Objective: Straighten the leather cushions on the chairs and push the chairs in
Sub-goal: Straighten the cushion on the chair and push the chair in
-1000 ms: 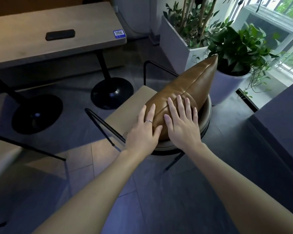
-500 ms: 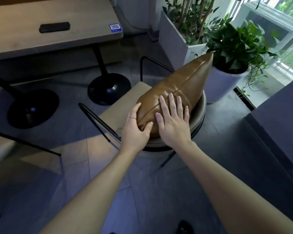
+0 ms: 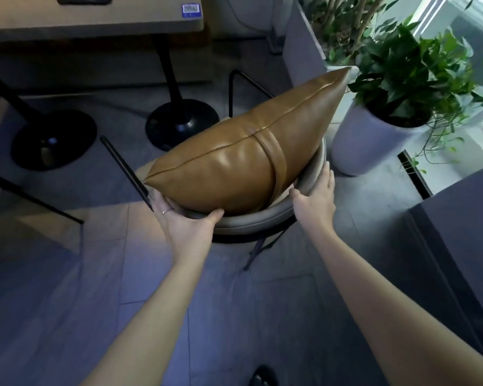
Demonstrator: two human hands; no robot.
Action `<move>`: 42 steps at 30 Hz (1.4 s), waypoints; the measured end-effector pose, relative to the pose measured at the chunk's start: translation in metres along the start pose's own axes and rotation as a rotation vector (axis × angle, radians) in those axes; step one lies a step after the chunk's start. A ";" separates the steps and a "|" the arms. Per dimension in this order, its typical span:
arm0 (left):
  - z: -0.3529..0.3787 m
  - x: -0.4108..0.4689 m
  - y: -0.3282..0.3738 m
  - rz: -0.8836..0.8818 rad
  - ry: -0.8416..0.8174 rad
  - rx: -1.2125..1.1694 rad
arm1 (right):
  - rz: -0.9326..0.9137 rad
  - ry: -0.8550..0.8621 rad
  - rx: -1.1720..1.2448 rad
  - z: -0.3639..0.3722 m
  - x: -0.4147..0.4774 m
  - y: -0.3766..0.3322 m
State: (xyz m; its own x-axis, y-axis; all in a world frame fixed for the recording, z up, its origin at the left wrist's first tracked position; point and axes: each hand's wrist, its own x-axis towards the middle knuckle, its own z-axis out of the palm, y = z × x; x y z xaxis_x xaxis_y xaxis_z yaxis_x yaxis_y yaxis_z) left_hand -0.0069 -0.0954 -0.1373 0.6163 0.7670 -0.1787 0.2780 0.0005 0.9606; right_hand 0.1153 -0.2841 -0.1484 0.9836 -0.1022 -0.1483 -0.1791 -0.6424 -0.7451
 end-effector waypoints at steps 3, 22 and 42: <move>0.005 0.006 -0.007 -0.226 0.024 -0.127 | 0.118 -0.111 0.181 0.001 0.017 0.002; -0.002 0.011 -0.036 -0.219 -0.113 -0.266 | 0.399 -0.239 0.404 0.007 0.039 0.007; -0.120 0.111 -0.031 -0.203 -0.179 -0.242 | 0.330 -0.229 0.376 0.106 -0.023 -0.050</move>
State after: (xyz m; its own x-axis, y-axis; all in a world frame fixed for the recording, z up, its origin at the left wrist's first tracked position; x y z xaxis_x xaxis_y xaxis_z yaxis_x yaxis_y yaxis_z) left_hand -0.0350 0.0669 -0.1610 0.6919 0.6110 -0.3846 0.2383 0.3095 0.9206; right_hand 0.0992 -0.1686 -0.1764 0.8521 -0.0576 -0.5203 -0.5135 -0.2847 -0.8095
